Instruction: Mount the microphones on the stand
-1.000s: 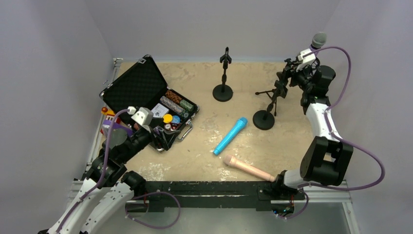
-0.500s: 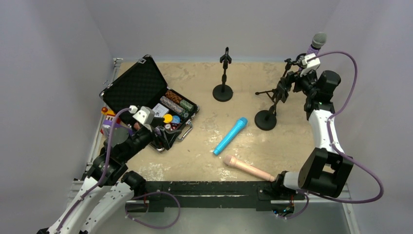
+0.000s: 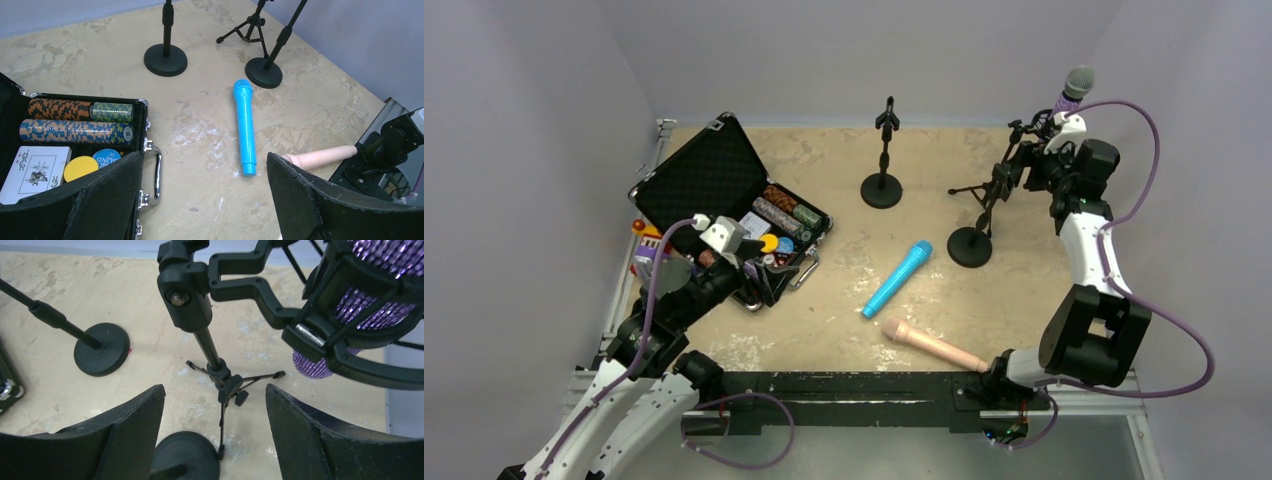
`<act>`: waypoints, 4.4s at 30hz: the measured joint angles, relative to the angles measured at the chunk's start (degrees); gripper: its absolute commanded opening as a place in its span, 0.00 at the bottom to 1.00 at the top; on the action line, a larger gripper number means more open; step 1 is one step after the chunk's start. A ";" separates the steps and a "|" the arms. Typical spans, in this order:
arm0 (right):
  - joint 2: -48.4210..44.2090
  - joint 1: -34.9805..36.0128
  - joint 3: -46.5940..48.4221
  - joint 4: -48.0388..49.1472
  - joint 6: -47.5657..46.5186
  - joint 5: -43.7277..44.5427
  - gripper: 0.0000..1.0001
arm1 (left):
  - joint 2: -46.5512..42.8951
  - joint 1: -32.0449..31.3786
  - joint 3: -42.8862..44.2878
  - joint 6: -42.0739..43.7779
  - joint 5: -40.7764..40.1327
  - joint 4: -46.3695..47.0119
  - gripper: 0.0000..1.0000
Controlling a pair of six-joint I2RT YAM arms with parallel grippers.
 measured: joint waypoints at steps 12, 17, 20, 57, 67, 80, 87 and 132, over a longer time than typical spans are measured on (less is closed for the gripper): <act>-4.85 -0.02 0.13 -6.32 1.81 1.42 0.83 | -0.13 0.00 0.00 0.00 0.39 0.02 0.99; -8.15 -0.02 -0.20 -6.54 1.20 2.67 0.85 | -0.13 0.00 0.00 0.02 0.59 0.02 0.99; -8.79 -0.09 -0.33 -7.21 0.28 3.26 0.85 | -0.15 0.00 0.00 0.02 0.74 0.02 0.99; -17.90 2.78 22.29 -27.17 -12.44 -20.74 0.83 | 5.62 0.00 0.20 0.50 2.08 1.95 0.99; -16.96 24.33 22.91 -44.68 -32.09 -34.03 0.87 | 20.46 0.00 3.87 0.55 3.30 8.57 0.96; -16.48 30.27 16.92 -55.21 -43.52 -36.46 0.87 | 49.59 0.00 10.36 4.39 5.14 33.68 0.96; -20.96 30.25 12.35 -54.58 -44.11 -34.93 0.87 | 50.34 0.00 10.38 5.35 6.64 37.48 0.97; -20.92 30.36 19.50 -57.77 -44.50 -37.18 0.87 | 85.13 1.49 42.01 7.76 3.69 50.38 0.72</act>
